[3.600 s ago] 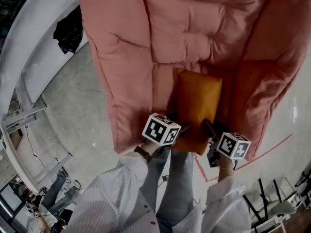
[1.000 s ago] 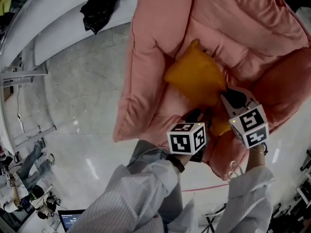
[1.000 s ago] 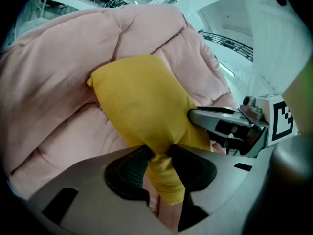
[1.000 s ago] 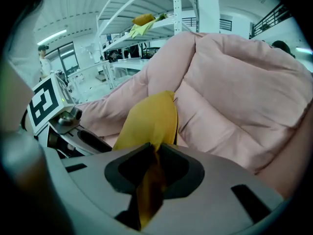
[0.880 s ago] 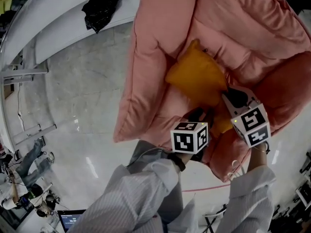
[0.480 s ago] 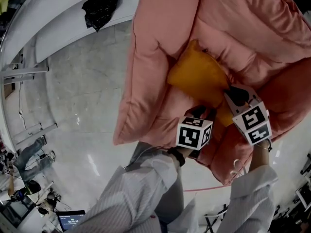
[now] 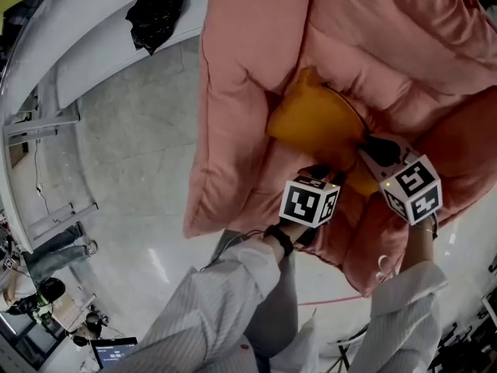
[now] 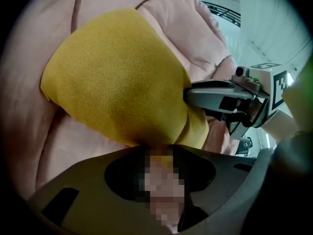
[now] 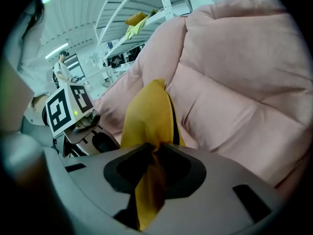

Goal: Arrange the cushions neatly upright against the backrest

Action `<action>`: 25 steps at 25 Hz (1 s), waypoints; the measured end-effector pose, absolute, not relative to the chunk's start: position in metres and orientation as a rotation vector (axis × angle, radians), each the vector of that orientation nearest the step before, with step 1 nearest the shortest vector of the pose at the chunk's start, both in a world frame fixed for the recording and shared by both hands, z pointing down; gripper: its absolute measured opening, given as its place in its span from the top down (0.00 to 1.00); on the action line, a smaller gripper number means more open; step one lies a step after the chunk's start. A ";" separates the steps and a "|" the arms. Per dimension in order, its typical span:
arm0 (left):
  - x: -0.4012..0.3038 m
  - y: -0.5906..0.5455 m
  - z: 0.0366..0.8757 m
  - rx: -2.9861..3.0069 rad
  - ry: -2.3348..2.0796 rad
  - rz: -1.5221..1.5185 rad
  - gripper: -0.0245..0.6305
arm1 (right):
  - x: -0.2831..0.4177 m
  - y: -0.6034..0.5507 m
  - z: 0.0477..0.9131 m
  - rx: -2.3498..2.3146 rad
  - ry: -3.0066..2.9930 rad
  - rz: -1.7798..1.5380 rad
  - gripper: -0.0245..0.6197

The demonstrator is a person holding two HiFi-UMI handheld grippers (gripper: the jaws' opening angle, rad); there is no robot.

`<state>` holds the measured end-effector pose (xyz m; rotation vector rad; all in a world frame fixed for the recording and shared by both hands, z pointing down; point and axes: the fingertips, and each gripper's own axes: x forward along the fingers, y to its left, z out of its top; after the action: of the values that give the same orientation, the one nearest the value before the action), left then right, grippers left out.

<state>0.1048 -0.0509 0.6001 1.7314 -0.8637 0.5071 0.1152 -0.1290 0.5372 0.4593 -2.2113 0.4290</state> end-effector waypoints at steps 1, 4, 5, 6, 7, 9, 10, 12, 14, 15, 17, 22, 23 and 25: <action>0.103 -0.051 0.602 1.730 -0.855 0.519 0.73 | 0.114 -0.129 0.539 0.459 -2.214 0.448 0.85; 0.098 -0.050 0.606 1.720 -0.844 0.546 0.73 | 0.110 -0.129 0.543 0.458 -2.222 0.489 0.85; 0.098 -0.049 0.608 1.716 -0.843 0.553 0.73 | 0.109 -0.128 0.545 0.456 -2.227 0.500 0.85; 0.098 -0.047 0.610 1.712 -0.841 0.557 0.73 | 0.109 -0.126 0.547 0.456 -2.233 0.509 0.85; 0.098 -0.046 0.612 1.709 -0.839 0.561 0.73 | 0.110 -0.125 0.549 0.459 -2.240 0.514 0.85; 0.098 -0.045 0.613 1.712 -0.836 0.569 0.73 | 0.110 -0.124 0.549 0.471 -2.253 0.508 0.85; 0.098 -0.046 0.612 1.716 -0.836 0.572 0.73 | 0.111 -0.124 0.548 0.480 -2.261 0.501 0.85; 0.099 -0.046 0.610 1.722 -0.834 0.571 0.73 | 0.112 -0.124 0.544 0.498 -2.275 0.485 0.85; 0.100 -0.045 0.609 1.722 -0.831 0.566 0.73 | 0.114 -0.122 0.541 0.515 -2.282 0.470 0.85; 0.101 -0.044 0.609 1.718 -0.832 0.566 0.73 | 0.114 -0.122 0.540 0.517 -2.281 0.467 0.85; 0.104 -0.047 0.608 1.713 -0.835 0.567 0.73 | 0.114 -0.122 0.535 0.510 -2.270 0.465 0.85; 0.124 -0.052 0.594 1.717 -0.830 0.539 0.75 | 0.126 -0.125 0.521 0.468 -2.248 0.401 0.87; 0.127 -0.050 0.592 1.715 -0.826 0.532 0.75 | 0.127 -0.123 0.519 0.454 -2.248 0.392 0.88; 0.129 -0.046 0.591 1.702 -0.818 0.517 0.75 | 0.123 -0.119 0.517 0.419 -2.243 0.363 0.88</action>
<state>0.1294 -0.0461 0.5912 1.7022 -0.8181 0.5168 0.1229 -0.1191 0.5171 0.4193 -2.2426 0.3632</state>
